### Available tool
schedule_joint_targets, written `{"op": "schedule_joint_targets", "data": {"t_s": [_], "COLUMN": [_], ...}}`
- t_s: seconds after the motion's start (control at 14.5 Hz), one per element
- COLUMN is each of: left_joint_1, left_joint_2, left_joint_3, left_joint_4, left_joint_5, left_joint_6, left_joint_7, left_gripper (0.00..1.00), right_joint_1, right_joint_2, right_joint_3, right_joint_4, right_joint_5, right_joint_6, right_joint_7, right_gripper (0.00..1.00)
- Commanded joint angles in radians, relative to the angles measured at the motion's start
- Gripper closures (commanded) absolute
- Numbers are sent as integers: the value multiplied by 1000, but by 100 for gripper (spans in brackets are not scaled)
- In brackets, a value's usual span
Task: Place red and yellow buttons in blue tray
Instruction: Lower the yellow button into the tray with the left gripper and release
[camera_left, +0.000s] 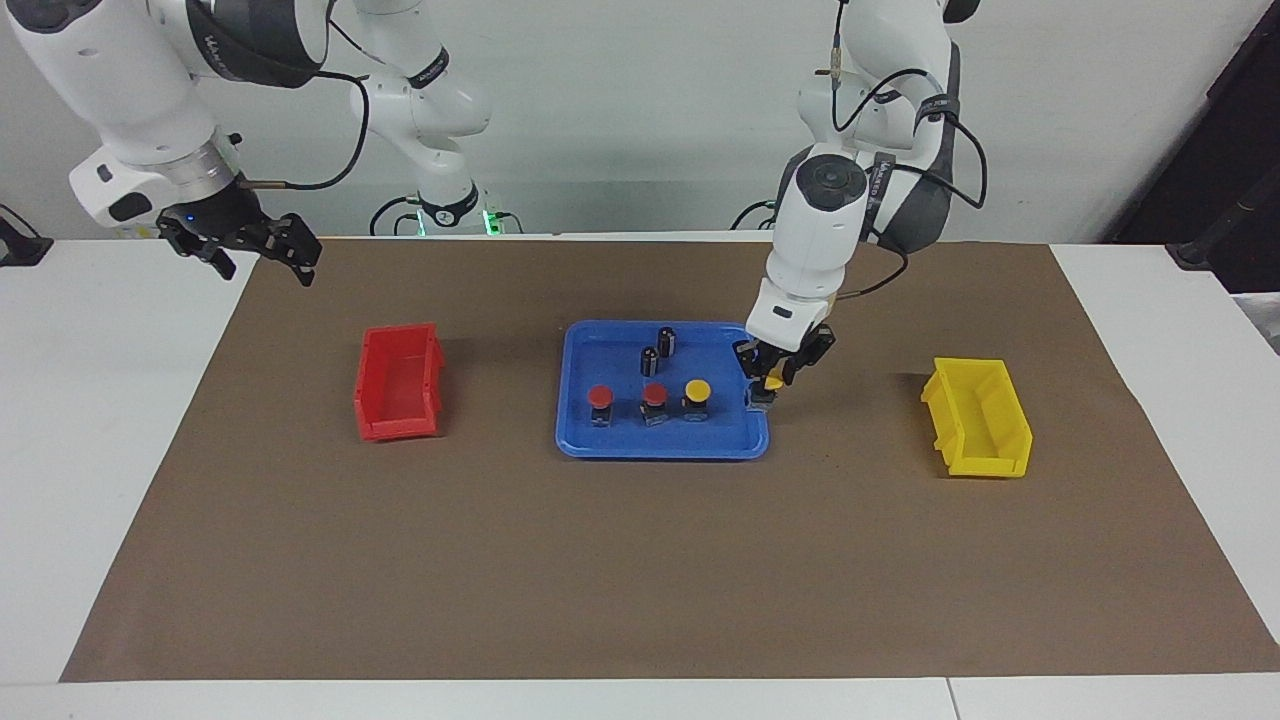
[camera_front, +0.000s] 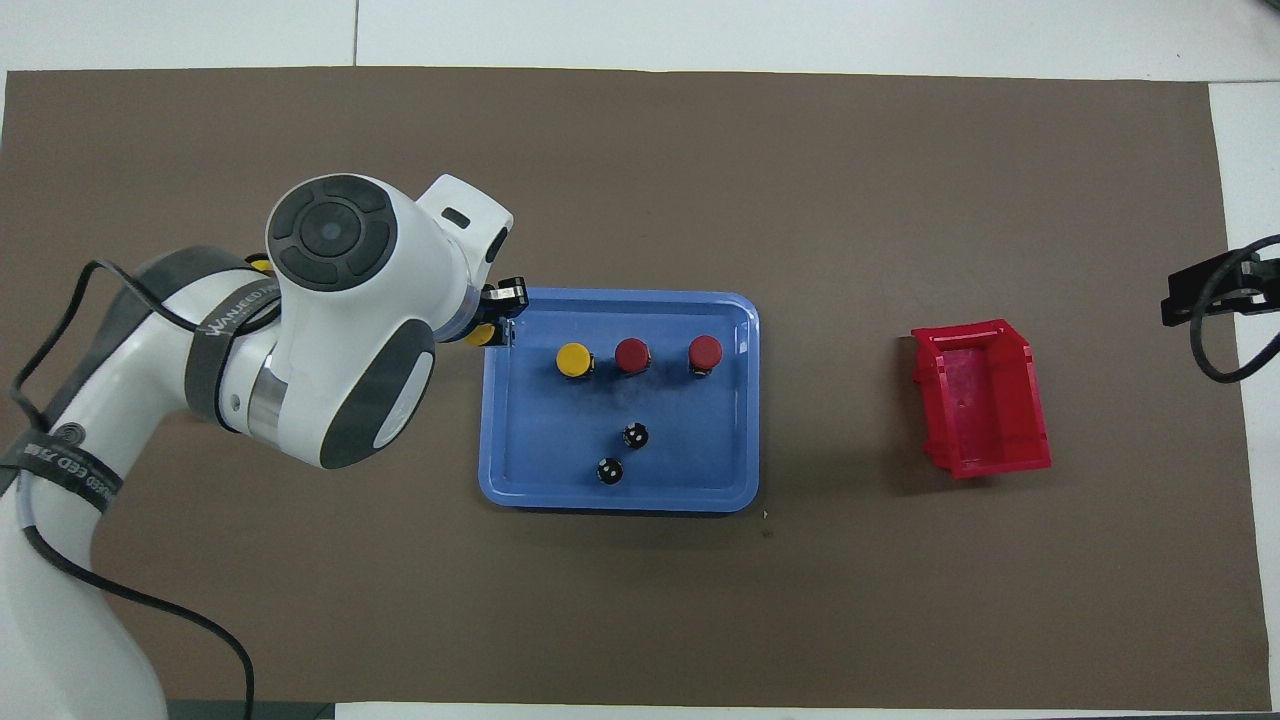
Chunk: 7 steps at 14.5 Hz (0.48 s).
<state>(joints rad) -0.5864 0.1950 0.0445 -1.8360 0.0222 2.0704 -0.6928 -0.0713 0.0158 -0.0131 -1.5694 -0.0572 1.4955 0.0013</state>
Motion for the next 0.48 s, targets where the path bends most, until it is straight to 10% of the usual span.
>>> {"op": "schedule_joint_targets", "data": {"t_s": [0.0,0.41], "left_joint_1": [-32,-41], "left_joint_2": [-6,-9], "left_joint_3": [18,21], "left_joint_4": [-46,-123], "left_joint_5": [-11,-11], "left_joint_6": [45,124], "left_joint_7": [-33,-54], "left_gripper": [99,99], "right_joint_1": [-4,12], "right_joint_2": [-19,-19], "right_joint_3": [2,4], "right_joint_4": [-26,-24], "right_joint_5": [10,10], "right_joint_6": [12,9], "right_joint_7": [-24,-26], "right_gripper": [0,0]}}
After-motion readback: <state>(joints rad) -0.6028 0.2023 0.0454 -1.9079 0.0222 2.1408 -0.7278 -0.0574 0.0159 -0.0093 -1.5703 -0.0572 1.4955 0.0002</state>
